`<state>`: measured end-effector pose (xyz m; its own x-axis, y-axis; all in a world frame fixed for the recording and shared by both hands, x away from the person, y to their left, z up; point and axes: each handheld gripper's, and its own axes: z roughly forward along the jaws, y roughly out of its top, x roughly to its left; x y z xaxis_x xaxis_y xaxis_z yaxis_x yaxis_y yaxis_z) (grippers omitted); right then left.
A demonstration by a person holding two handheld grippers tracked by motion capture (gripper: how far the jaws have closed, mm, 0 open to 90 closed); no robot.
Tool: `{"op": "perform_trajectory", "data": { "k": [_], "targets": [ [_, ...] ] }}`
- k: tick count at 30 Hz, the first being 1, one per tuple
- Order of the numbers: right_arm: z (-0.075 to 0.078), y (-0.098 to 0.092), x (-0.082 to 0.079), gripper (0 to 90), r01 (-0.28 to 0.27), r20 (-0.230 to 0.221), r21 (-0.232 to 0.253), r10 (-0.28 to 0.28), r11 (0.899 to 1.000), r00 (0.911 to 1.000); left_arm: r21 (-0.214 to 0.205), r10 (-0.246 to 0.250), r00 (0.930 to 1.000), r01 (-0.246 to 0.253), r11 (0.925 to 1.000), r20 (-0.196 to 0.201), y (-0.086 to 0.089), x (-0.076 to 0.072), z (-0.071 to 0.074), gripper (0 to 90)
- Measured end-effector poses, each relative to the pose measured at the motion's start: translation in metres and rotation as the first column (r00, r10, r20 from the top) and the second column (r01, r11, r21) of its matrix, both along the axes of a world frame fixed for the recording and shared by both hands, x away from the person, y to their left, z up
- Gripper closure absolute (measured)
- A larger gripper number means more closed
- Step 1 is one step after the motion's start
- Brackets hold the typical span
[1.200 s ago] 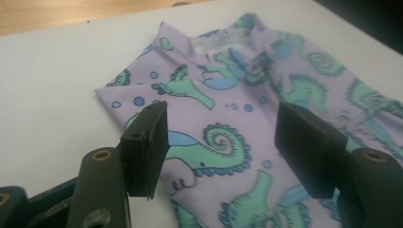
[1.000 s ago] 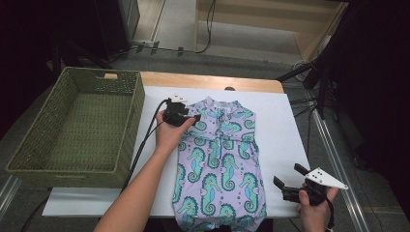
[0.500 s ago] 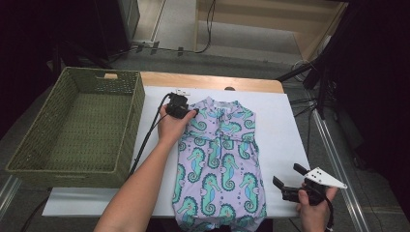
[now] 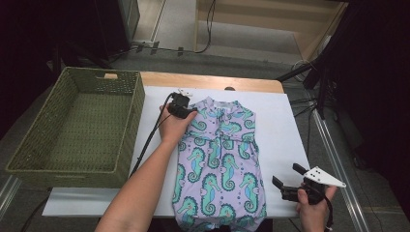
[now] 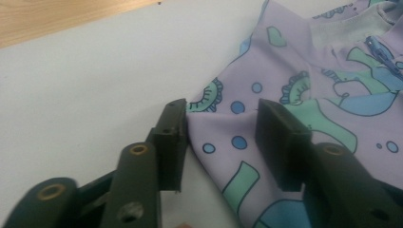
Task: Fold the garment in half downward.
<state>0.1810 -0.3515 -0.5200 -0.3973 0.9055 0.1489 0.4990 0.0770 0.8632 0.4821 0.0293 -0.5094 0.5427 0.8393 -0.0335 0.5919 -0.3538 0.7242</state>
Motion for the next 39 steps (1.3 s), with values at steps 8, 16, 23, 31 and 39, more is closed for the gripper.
{"op": "perform_trajectory", "data": {
  "k": [8,16,23,31,39],
  "targets": [
    [0.005,0.006,0.006,0.0,-0.019,-0.018,-0.02,0.019,1.0,0.9997,-0.089,-0.038,0.9965,0.031,0.9956,-0.074,-0.001,0.0,0.003,85.5],
    [0.016,0.014,0.025,0.0,-0.049,-0.035,0.006,0.05,0.999,0.9982,-0.139,-0.055,0.9985,0.054,0.9888,-0.006,-0.001,-0.009,0.018,86.4],
    [0.028,0.013,0.054,0.0,-0.034,-0.05,0.047,0.036,0.998,0.9981,-0.163,-0.052,0.9986,0.051,0.9853,-0.005,0.002,-0.014,0.018,86.4],
    [0.017,0.023,0.103,12.6,-0.01,-0.097,0.05,0.015,0.999,0.9951,-0.2,-0.064,0.9979,0.06,0.9779,-0.011,0.002,-0.016,0.018,86.4],
    [0.009,0.033,0.151,18.8,0.007,-0.135,0.028,-0.003,1.0,0.9909,-0.204,-0.068,0.9976,0.063,0.9768,-0.015,0.003,-0.017,0.017,86.4]
  ]
}}
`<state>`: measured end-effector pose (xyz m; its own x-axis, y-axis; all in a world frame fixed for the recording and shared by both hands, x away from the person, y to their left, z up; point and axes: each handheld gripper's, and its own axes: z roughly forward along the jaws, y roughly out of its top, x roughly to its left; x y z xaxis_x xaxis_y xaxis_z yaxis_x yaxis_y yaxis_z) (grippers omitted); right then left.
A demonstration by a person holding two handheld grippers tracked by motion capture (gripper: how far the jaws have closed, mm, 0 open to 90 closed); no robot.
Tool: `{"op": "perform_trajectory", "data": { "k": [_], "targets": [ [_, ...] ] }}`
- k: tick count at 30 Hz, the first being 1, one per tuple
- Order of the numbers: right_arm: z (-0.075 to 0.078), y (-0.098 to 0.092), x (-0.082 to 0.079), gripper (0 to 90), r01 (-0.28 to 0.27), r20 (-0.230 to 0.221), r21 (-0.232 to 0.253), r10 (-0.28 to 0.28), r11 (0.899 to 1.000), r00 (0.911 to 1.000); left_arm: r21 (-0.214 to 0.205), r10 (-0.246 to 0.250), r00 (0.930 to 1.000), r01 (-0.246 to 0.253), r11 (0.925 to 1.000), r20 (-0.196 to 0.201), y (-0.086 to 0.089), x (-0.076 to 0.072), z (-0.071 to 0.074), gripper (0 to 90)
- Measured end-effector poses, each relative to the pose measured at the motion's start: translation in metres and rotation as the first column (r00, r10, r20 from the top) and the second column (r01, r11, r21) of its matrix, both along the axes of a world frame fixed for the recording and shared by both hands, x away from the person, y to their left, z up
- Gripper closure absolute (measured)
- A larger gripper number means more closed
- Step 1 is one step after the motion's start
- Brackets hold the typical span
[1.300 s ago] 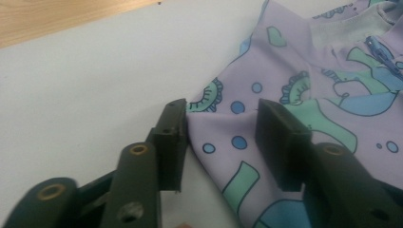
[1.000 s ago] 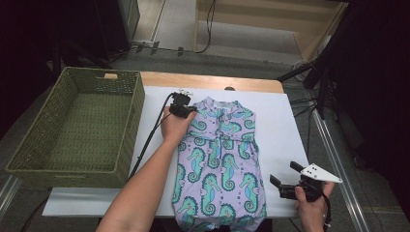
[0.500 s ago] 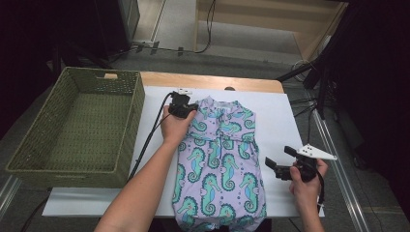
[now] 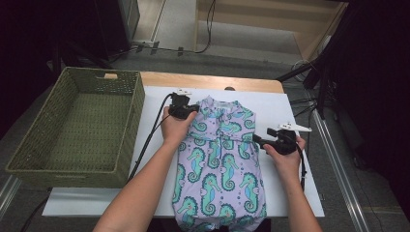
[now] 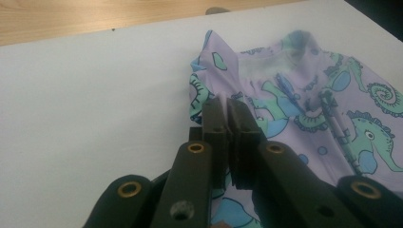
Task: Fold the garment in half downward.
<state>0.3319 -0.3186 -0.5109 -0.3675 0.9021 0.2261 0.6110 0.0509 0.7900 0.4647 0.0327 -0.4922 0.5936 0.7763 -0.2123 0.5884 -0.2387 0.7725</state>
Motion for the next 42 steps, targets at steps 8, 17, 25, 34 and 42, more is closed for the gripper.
{"op": "perform_trajectory", "data": {
  "k": [8,17,25,34,42],
  "targets": [
    [-0.008,0.002,0.043,25.7,0.044,-0.061,-0.033,-0.046,0.998,0.9971,-0.025,-0.002,1.0,0.002,0.9997,-0.008,0.004,0.0,0.0,86.5],
    [-0.01,0.001,0.075,31.6,0.057,-0.094,-0.043,-0.061,0.997,0.9937,-0.026,-0.009,0.9999,0.008,0.9996,-0.015,0.005,-0.001,-0.001,86.4],
    [-0.011,0.012,0.092,38.2,0.07,-0.091,-0.086,-0.078,0.994,0.9928,-0.034,-0.022,0.9996,0.022,0.9992,-0.019,0.005,-0.002,-0.004,86.5],
    [-0.013,0.028,0.102,45.1,0.086,-0.069,-0.182,-0.1,0.979,0.9926,-0.047,-0.021,0.9993,0.02,0.9987,-0.029,0.008,-0.002,-0.007,86.4],
    [-0.01,0.037,0.097,81.2,-0.039,-0.118,-0.11,0.026,0.993,0.9926,-0.037,-0.023,0.9993,0.022,0.9991,-0.029,0.007,-0.003,-0.006,86.5]
  ]
}}
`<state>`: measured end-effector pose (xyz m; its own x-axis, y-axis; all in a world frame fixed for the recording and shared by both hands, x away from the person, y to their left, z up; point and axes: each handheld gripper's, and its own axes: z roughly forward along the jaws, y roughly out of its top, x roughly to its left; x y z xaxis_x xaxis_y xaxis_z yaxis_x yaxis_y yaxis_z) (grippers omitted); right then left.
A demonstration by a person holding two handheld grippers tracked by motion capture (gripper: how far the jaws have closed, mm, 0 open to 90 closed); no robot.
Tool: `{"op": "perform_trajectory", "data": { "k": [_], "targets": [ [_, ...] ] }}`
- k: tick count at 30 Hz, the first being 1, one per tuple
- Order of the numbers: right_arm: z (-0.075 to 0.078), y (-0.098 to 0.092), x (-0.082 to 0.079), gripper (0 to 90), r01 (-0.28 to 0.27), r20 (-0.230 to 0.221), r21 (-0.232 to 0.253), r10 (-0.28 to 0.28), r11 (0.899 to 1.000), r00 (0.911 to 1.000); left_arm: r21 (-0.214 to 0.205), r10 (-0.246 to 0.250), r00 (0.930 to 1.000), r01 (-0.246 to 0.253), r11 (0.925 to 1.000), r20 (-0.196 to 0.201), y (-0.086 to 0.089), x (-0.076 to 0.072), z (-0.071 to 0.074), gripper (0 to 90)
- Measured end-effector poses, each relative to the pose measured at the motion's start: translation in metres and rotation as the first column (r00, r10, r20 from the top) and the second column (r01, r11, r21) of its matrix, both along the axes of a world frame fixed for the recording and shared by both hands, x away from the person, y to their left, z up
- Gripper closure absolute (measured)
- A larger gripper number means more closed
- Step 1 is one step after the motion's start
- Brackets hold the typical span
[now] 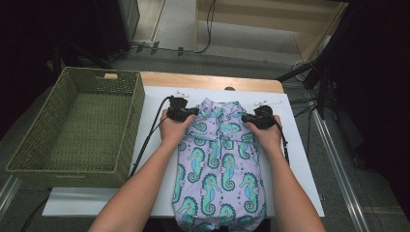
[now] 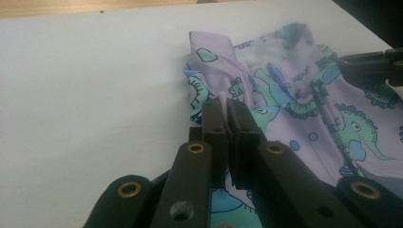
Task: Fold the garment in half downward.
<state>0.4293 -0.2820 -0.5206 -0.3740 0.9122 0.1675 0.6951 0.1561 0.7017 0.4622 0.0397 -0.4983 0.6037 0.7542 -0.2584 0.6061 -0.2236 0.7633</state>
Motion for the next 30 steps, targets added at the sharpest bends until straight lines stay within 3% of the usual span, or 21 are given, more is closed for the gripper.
{"op": "perform_trajectory", "data": {
  "k": [3,6,9,14,18,20,22,25,30],
  "targets": [
    [0.005,0.002,0.0,83.0,-0.019,0.013,-0.004,0.019,1.0,0.9997,0.008,0.009,0.9999,-0.009,0.9999,0.015,0.001,0.003,0.008,86.9],
    [0.017,0.001,0.003,83.6,0.002,0.046,0.038,-0.004,0.999,0.9989,-0.005,0.02,0.9993,-0.02,0.9998,0.032,0.003,0.009,0.023,87.0],
    [0.036,-0.002,0.01,83.8,0.021,0.087,0.066,-0.027,0.998,0.9958,-0.02,0.043,0.9978,-0.042,0.9989,0.051,0.006,0.017,0.042,87.2],
    [0.074,-0.001,0.022,83.9,0.042,0.154,0.088,-0.055,0.995,0.9866,-0.006,0.083,0.9883,-0.083,0.9966,0.128,0.009,0.033,0.08,87.3],
    [0.114,0.001,0.033,83.7,0.037,0.263,0.129,-0.07,0.991,0.9622,-0.043,0.124,0.9778,-0.118,0.9921,0.169,0.017,0.048,0.115,87.3],
    [0.132,0.002,0.038,83.5,0.029,0.335,0.106,-0.063,0.994,0.9402,-0.046,0.122,0.9722,-0.115,0.9923,0.2,0.021,0.053,0.13,87.1],
    [0.143,0.003,0.041,83.2,0.034,0.375,0.089,-0.065,0.995,0.9246,-0.039,0.118,0.9669,-0.112,0.9929,0.226,0.024,0.053,0.138,87.1],
    [0.144,0.001,0.043,82.9,0.009,0.416,0.115,-0.056,0.993,0.9075,-0.058,0.106,0.968,-0.095,0.9938,0.227,0.028,0.05,0.138,87.0],
    [0.119,0.001,0.039,82.8,-0.043,0.434,0.129,-0.017,0.991,0.9009,-0.103,0.098,0.9748,-0.079,0.9916,0.2,0.027,0.035,0.117,86.9]
  ]
}}
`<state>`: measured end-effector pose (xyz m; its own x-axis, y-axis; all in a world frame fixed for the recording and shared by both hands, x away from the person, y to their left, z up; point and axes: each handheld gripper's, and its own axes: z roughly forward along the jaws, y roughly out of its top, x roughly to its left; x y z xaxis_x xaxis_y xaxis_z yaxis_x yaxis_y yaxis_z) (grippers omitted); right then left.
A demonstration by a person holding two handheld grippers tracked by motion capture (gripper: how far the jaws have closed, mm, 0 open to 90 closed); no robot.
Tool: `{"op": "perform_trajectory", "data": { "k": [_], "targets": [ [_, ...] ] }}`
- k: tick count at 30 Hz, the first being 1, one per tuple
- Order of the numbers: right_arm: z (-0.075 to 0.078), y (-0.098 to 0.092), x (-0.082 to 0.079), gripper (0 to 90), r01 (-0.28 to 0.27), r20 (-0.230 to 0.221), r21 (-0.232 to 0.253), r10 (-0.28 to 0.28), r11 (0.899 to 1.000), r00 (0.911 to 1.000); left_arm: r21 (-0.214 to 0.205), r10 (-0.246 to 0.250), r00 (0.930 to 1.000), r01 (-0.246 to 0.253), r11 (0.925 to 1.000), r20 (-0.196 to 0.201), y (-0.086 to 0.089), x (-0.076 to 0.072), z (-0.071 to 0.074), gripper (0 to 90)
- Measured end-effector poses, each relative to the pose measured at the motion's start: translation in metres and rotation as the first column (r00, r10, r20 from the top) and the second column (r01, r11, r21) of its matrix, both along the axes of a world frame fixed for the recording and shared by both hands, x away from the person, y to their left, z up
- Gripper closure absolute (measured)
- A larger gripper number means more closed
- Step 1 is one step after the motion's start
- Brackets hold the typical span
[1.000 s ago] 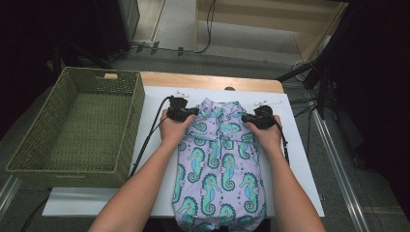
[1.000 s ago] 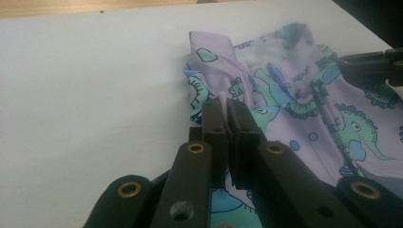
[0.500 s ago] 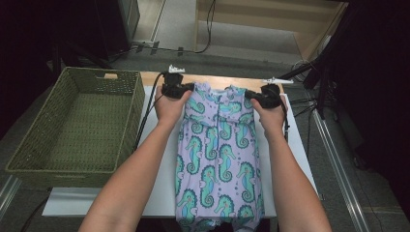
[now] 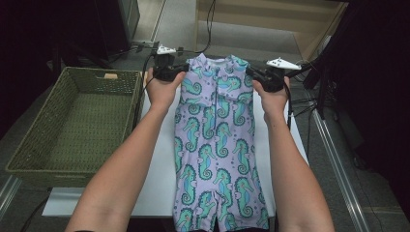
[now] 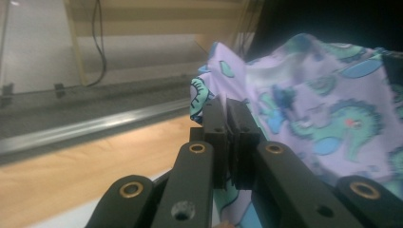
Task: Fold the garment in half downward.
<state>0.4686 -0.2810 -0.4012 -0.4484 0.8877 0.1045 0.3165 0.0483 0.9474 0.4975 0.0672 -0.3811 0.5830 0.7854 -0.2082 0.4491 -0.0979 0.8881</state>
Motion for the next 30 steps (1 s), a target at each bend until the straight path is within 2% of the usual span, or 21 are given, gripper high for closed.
{"op": "perform_trajectory", "data": {
  "k": [4,7,8,11,12,13,15,18,21,25,28,30],
  "targets": [
    [-0.021,0.002,-0.012,82.8,-0.031,-0.001,0.01,0.031,0.999,0.9995,-0.012,-0.007,0.9999,0.007,0.9999,-0.011,0.0,-0.015,-0.016,86.9],
    [-0.029,0.001,-0.022,82.6,-0.049,0.016,0.019,0.049,0.999,0.9987,0.038,-0.023,0.9995,0.022,0.999,0.021,0.0,-0.029,-0.018,86.8],
    [-0.03,0.0,-0.026,82.5,-0.059,0.026,0.015,0.058,0.998,0.9979,0.038,-0.027,0.9993,0.026,0.999,0.028,0.001,-0.034,-0.017,86.8],
    [-0.032,-0.003,-0.04,82.5,-0.077,0.061,0.02,0.076,0.997,0.9952,0.011,-0.031,0.9987,0.03,0.9995,0.042,0.004,-0.048,-0.016,86.8],
    [-0.032,-0.003,-0.04,82.5,-0.077,0.061,0.02,0.076,0.997,0.9952,0.011,-0.031,0.9987,0.03,0.9995,0.042,0.004,-0.048,-0.016,86.8],
    [-0.032,-0.004,-0.05,82.5,-0.091,0.086,0.023,0.089,0.996,0.9923,0.003,-0.038,0.9981,0.038,0.9993,0.05,0.006,-0.057,-0.015,86.8],
    [-0.032,-0.005,-0.058,82.5,-0.096,0.098,0.027,0.093,0.995,0.9909,-0.018,-0.043,0.9971,0.044,0.9988,0.062,0.006,-0.068,-0.013,86.8],
    [-0.034,-0.004,-0.077,82.5,-0.102,0.115,0.044,0.097,0.994,0.9887,-0.026,-0.068,0.994,0.07,0.9972,0.086,0.006,-0.086,-0.012,86.8],
    [-0.037,0.0,-0.094,82.5,-0.112,0.132,0.021,0.108,0.994,0.9853,-0.025,-0.089,0.9907,0.092,0.9955,0.104,0.006,-0.106,-0.016,86.8],
    [-0.043,0.005,-0.121,82.5,-0.118,0.148,-0.027,0.121,0.993,0.9816,-0.053,-0.111,0.9893,0.116,0.9918,0.095,0.009,-0.129,-0.027,86.8],
    [-0.049,0.006,-0.14,82.5,-0.133,0.155,-0.03,0.136,0.991,0.9785,-0.057,-0.141,0.9853,0.146,0.9876,0.098,0.009,-0.148,-0.036,86.8],
    [-0.053,0.006,-0.152,82.5,-0.139,0.163,-0.058,0.147,0.989,0.9756,-0.054,-0.159,0.9821,0.165,0.9848,0.1,0.009,-0.159,-0.042,86.8]
  ]
}}
